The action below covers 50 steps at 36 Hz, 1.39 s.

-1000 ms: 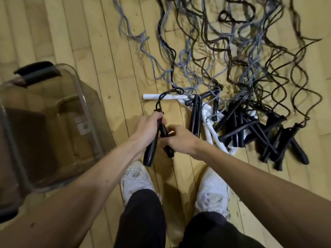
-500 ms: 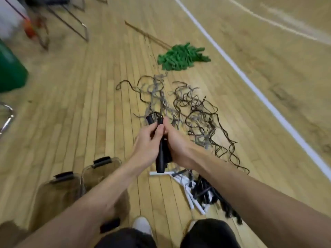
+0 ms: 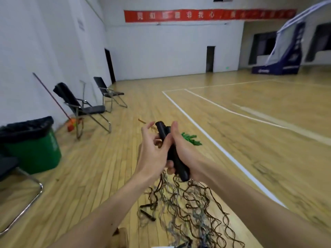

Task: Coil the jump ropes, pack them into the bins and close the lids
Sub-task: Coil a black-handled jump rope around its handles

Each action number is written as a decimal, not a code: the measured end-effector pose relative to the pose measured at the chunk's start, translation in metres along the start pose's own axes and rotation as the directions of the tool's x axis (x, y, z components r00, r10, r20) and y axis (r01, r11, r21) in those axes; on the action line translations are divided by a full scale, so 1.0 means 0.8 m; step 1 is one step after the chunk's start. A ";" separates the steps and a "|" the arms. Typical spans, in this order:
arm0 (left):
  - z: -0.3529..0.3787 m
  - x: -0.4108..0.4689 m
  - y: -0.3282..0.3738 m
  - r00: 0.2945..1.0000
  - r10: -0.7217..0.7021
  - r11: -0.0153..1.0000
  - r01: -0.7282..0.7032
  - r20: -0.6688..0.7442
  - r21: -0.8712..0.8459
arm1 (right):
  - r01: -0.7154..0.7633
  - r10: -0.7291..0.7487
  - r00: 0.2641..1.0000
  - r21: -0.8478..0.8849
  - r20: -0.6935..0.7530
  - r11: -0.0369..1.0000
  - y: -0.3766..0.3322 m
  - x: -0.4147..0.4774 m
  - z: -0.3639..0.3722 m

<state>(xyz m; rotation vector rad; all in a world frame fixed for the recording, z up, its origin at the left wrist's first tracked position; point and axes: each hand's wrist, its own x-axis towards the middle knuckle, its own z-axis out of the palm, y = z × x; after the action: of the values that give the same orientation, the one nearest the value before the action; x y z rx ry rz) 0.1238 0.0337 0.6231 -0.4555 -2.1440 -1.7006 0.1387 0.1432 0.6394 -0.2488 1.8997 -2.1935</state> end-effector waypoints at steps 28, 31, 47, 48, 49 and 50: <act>-0.084 -0.110 0.095 0.960 0.124 0.986 -0.090 0.252 -0.143 | -0.216 0.107 0.914 0.246 0.392 0.945 0.008 -0.178 0.054; -0.082 -0.126 0.086 0.952 0.101 0.980 -0.046 0.287 -0.193 | -0.276 0.152 0.893 0.248 0.424 0.928 0.024 -0.181 0.059; -0.095 -0.144 0.008 0.854 -0.106 0.971 -0.021 0.510 0.237 | -0.440 0.391 0.849 0.063 0.356 0.896 0.089 -0.178 0.062; -0.095 -0.144 0.005 0.856 -0.111 0.966 -0.026 0.505 0.257 | -0.450 0.414 0.844 0.031 0.341 0.892 0.092 -0.179 0.059; -0.096 -0.143 0.002 0.857 -0.115 0.961 -0.031 0.502 0.274 | -0.460 0.434 0.837 0.000 0.332 0.888 0.095 -0.178 0.058; -0.097 -0.143 0.000 0.856 -0.114 0.956 -0.043 0.504 0.290 | -0.465 0.449 0.832 -0.032 0.325 0.885 0.098 -0.178 0.056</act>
<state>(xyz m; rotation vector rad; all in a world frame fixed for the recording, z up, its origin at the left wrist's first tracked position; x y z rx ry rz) 0.2308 -0.0445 0.5855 -0.8692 -2.7436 -1.3415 0.2923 0.1301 0.5715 -0.1172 1.5301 -1.7493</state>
